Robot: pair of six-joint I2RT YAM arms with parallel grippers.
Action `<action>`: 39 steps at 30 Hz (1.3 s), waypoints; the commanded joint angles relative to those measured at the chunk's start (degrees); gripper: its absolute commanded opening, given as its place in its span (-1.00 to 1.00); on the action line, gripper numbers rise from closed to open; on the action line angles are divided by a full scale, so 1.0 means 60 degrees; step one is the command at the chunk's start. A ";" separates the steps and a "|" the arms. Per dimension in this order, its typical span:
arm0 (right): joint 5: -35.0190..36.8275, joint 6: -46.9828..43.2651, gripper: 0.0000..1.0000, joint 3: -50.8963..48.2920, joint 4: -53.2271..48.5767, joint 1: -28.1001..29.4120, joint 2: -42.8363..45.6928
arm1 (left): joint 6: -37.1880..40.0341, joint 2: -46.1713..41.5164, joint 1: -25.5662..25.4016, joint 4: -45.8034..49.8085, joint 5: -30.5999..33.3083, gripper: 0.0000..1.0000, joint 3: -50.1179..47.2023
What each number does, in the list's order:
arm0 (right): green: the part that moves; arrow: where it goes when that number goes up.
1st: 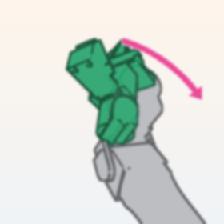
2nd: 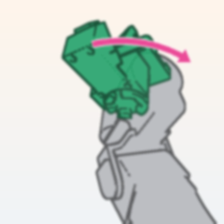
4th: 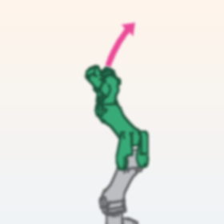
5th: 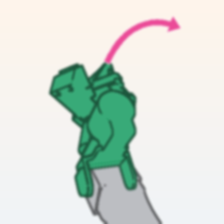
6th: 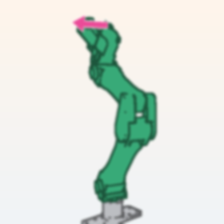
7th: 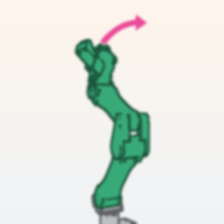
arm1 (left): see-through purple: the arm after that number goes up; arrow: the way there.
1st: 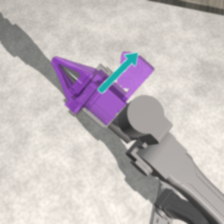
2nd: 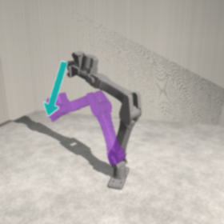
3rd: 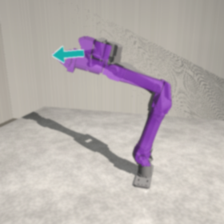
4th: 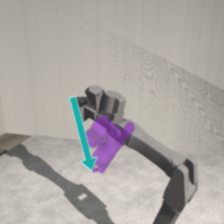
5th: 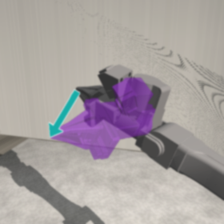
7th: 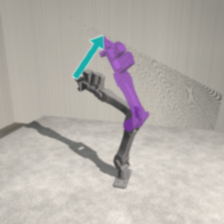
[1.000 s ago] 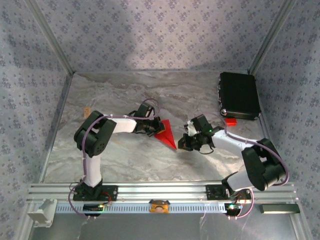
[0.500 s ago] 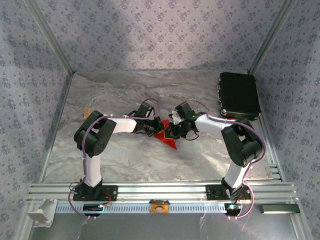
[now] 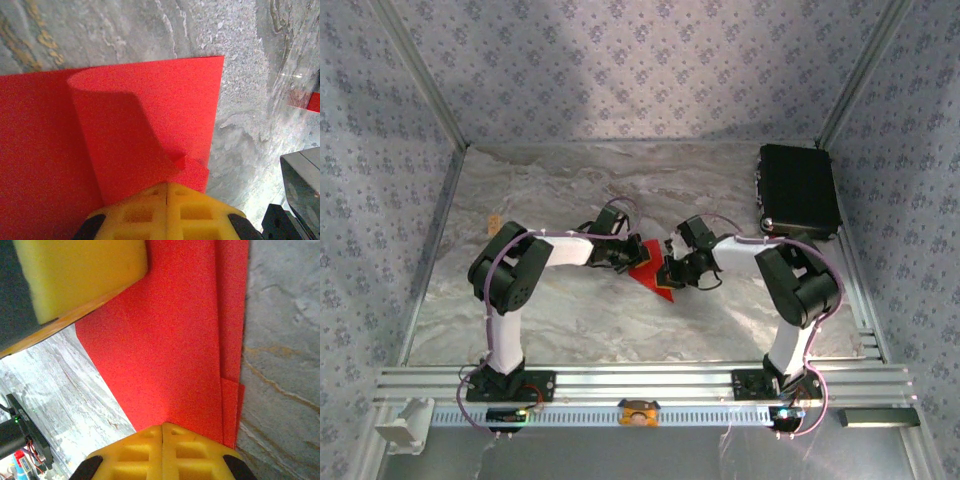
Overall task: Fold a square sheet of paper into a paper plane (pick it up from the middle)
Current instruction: Fourth fold the wing at the center of the table.
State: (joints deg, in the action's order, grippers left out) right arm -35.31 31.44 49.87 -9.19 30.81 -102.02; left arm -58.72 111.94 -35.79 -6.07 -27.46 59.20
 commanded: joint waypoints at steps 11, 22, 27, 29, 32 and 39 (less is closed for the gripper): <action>-0.0011 -0.0127 -0.92 -0.1440 -0.0586 -0.0213 0.1123 | 0.0221 0.0251 0.0056 0.0614 0.0417 -0.99 -0.0133; 0.0165 0.0450 -0.92 -0.2755 -0.0163 -0.0243 0.1972 | 0.0236 0.0296 0.0087 0.0574 0.0357 -0.99 -0.0139; 0.0107 0.0537 -0.93 -0.2389 -0.0670 -0.0259 0.2947 | 0.0228 0.0241 0.0059 0.0527 0.0315 -0.99 -0.0169; 0.0086 0.0539 -0.93 -0.2045 -0.0817 -0.0244 0.3316 | 0.0228 0.0218 0.0030 0.0513 0.0320 -0.98 -0.0167; 0.0122 0.0321 -0.93 -0.1487 -0.0841 -0.0235 0.3232 | 0.0207 0.0199 -0.0022 0.0444 0.0315 -0.98 -0.0193; 0.0038 0.0209 -0.92 0.0072 -0.0590 -0.0138 0.1203 | 0.0206 0.0225 -0.0066 0.0438 0.0329 -0.98 -0.0199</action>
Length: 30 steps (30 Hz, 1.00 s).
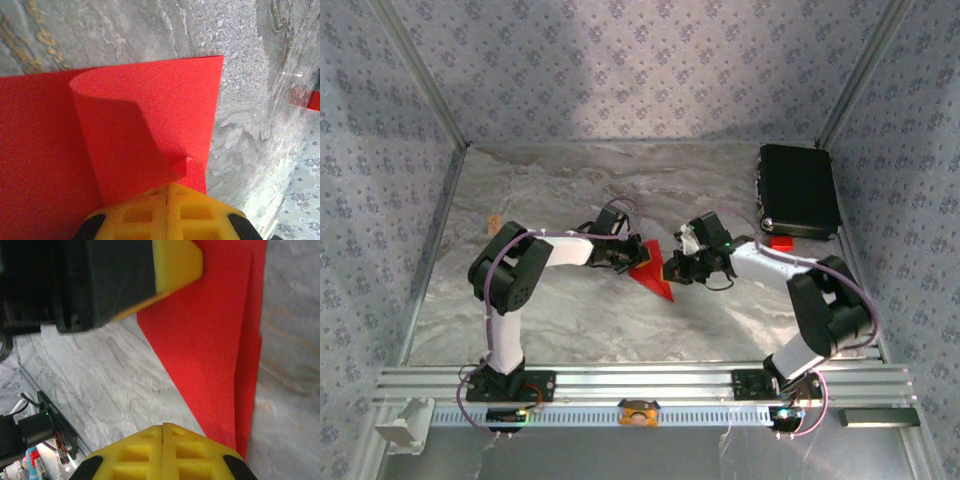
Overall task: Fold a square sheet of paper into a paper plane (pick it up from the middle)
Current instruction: Fourth fold the wing at the center of the table.
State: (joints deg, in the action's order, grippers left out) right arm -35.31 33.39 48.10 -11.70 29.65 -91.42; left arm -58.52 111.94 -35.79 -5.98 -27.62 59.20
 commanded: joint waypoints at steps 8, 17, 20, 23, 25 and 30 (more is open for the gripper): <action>0.0090 -0.0042 -0.90 0.1045 -0.0100 0.0166 -0.1790 | 0.0188 0.0224 -0.0058 0.0396 0.0362 -0.98 -0.0205; 0.0298 0.0025 -0.97 -0.0625 0.0334 -0.0260 -0.1885 | 0.0392 0.0066 0.0016 0.0584 0.0308 -0.97 0.0001; 0.0331 0.0063 -1.00 -0.0778 0.0300 -0.0268 -0.1961 | 0.0540 -0.0263 -0.0011 0.0777 0.0245 -0.93 0.0239; 0.0319 0.0111 -1.00 -0.0874 0.0396 -0.0311 -0.1919 | 0.0772 -0.0772 -0.0101 0.1197 0.0388 -0.87 0.0522; 0.0333 0.0094 -1.00 -0.0840 0.0378 -0.0303 -0.1903 | 0.0902 -0.1098 -0.0245 0.1353 0.0570 -0.86 0.0552; 0.0362 0.0115 -1.00 -0.0881 0.0367 -0.0354 -0.1884 | 0.0717 -0.1070 -0.0620 0.1425 0.0415 -0.99 0.0413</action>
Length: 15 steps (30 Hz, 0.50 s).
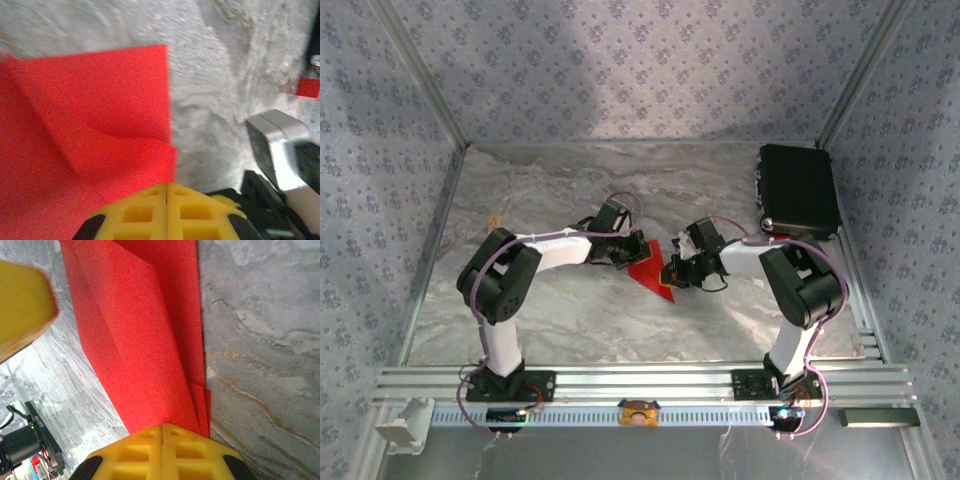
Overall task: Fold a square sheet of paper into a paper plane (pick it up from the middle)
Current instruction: Fourth fold the wing at the center of the table.
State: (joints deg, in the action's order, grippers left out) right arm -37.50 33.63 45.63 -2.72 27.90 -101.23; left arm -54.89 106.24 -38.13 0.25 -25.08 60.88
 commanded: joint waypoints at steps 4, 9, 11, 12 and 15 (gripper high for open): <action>0.0763 0.0119 -1.00 -0.0535 -0.1040 -0.0074 -0.0195 | -0.0167 0.0338 -0.0325 -0.0002 -0.0470 -1.00 -0.0167; 0.0776 0.0159 -1.00 -0.0613 -0.0980 -0.0114 -0.0208 | -0.0552 0.0912 -0.0297 -0.0769 -0.0873 -1.00 -0.0504; 0.0771 0.0164 -1.00 -0.0646 -0.0975 -0.0133 -0.0215 | -0.0800 0.1095 -0.0202 -0.1122 -0.0994 -1.00 -0.0518; 0.0771 0.0154 -1.00 -0.0640 -0.0969 -0.0127 -0.0223 | -0.0815 0.1092 -0.0173 -0.1133 -0.0942 -1.00 -0.0492; 0.0769 0.0115 -1.00 -0.0646 -0.1058 -0.0149 -0.0267 | -0.0688 0.0966 -0.0110 -0.0460 -0.0396 -1.00 -0.0367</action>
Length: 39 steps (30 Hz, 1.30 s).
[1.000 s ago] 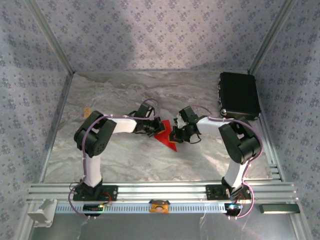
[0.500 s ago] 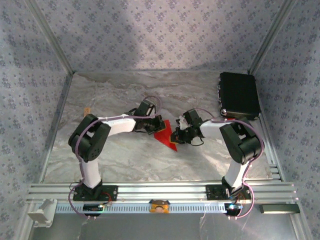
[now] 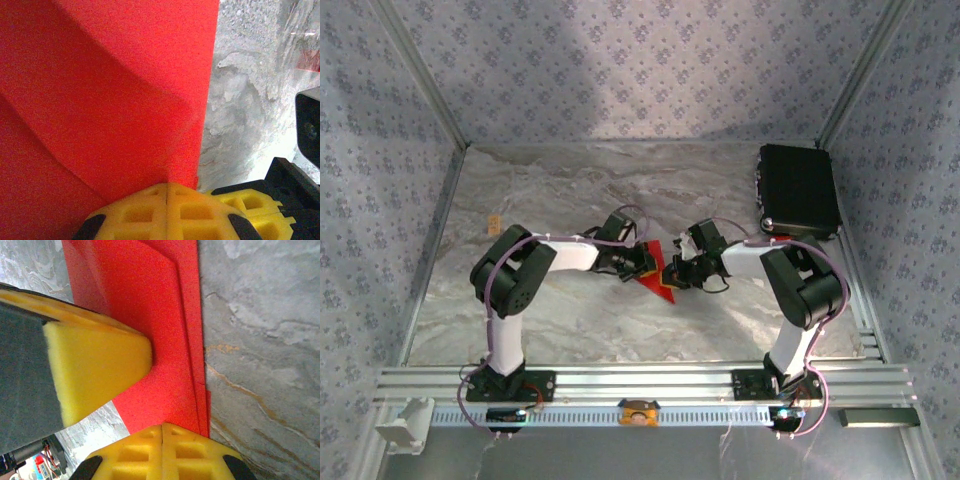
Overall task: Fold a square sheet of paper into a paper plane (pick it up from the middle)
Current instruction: Fourth fold the wing at the center of the table.
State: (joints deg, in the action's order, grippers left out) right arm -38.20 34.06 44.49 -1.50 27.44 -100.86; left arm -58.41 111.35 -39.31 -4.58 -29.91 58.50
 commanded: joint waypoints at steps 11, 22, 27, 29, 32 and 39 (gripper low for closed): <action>0.0844 -0.0116 -1.00 -0.0472 -0.1353 -0.0106 -0.0241 | -0.0348 0.0155 0.0544 0.1561 0.1167 -1.00 0.0927; 0.0786 -0.0162 -1.00 -0.0529 -0.1339 -0.0134 -0.0197 | -0.0105 0.0505 0.1208 0.2173 0.1367 -1.00 0.1363; 0.0741 -0.0170 -1.00 -0.0561 -0.1289 -0.0143 -0.0212 | 0.0093 0.0686 0.1515 0.2213 0.1294 -1.00 0.1589; 0.0745 -0.0171 -1.00 -0.0574 -0.1270 -0.0147 -0.0183 | 0.0139 0.0761 0.1646 0.2290 0.1301 -1.00 0.1695; 0.0714 -0.0184 -1.00 -0.0574 -0.1274 -0.0156 -0.0197 | 0.0185 0.0827 0.1782 0.2359 0.1356 -1.00 0.1806; 0.0683 -0.0213 -1.00 -0.0570 -0.1289 -0.0175 -0.0212 | 0.0287 0.0915 0.2061 0.2500 0.1411 -1.00 0.2057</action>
State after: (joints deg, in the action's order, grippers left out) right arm -38.50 33.98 43.90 -1.02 27.11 -100.60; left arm -57.98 115.26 -29.08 8.78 -26.96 69.45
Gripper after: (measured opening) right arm 0.061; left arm 0.043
